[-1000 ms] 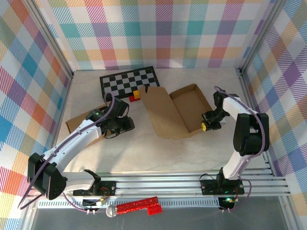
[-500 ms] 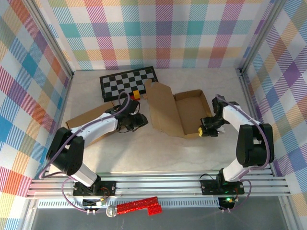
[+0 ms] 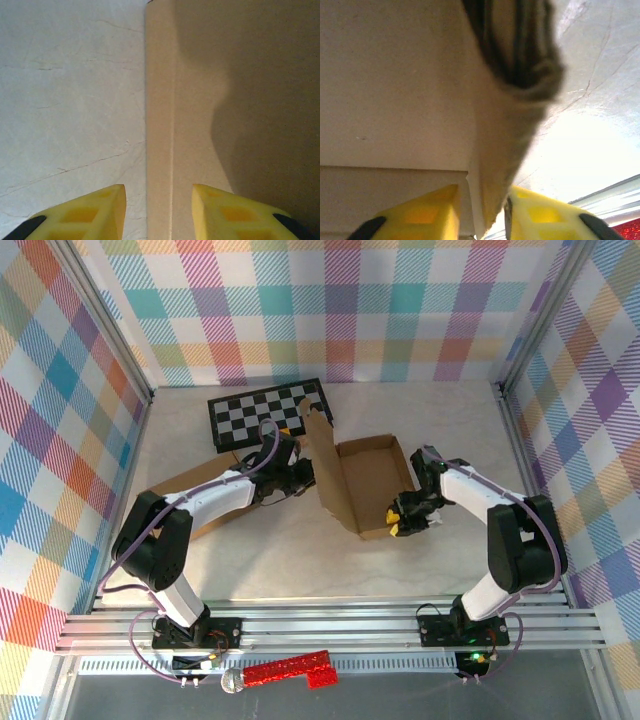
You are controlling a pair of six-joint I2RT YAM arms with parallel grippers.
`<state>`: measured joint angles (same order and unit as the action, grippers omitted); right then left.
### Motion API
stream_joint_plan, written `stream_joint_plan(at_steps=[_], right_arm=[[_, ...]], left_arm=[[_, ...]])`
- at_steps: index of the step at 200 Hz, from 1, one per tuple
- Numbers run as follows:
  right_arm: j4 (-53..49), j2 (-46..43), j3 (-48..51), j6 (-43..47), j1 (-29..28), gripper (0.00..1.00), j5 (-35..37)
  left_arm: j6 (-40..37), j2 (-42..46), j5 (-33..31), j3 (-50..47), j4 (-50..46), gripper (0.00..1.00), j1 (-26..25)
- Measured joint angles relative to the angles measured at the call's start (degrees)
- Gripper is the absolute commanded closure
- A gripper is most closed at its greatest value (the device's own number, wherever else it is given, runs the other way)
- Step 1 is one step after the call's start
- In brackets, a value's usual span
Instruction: Fold the paper box
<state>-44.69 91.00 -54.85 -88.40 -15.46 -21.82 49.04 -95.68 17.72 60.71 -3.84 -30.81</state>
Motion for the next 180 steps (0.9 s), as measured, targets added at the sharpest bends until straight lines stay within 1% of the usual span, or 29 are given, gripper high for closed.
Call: stream_joint_plan(at_steps=[13,21,36,69,88,97,117,132,157,180], right_arm=[[-0.83,-0.46,-1.18,1.18,0.00,0.56,0.61],[-1.51,-1.14,-2.16,2.27,0.00,0.50,1.09],[-2.54,-3.06,-4.13,4.15,0.00,0.45,1.79],[-4.55,-7.78,-9.44,10.97,0.00,0.41,2.93],[-4.33,-8.74,-14.21,19.45,-0.59,0.40,3.17],[-4.24,-8.55,-17.18,23.91,-1.14,0.38,3.34],[-4.02,-7.80,-25.22,35.30,-4.24,0.33,3.82],[-3.45,-7.56,-30.27,42.77,-6.71,0.31,3.76],[-3.43,-6.40,-35.67,52.13,-9.33,0.30,2.84],[-6.01,-1.92,-41.64,59.14,-11.34,0.31,2.73]], left_arm=[[-0.42,-0.09,0.11,0.00,-0.04,0.62,0.00],[-0.46,-0.17,0.24,0.02,-0.04,0.62,-0.02],[-0.63,-0.39,0.26,0.22,-0.11,0.62,0.00],[-1.18,-0.61,0.24,2.71,-0.94,0.62,-0.02],[-1.79,-0.61,0.20,4.87,-1.46,0.62,-0.04],[-2.10,-0.61,0.20,5.77,-1.81,0.62,-0.07],[-2.38,-0.61,0.20,7.10,-2.32,0.62,-0.22],[-2.82,-0.61,0.17,8.22,-3.15,0.62,-0.31],[-3.56,-0.76,0.02,9.84,-4.20,0.62,-0.74],[-3.91,-1.57,-0.02,11.47,-5.31,0.62,-1.07]])
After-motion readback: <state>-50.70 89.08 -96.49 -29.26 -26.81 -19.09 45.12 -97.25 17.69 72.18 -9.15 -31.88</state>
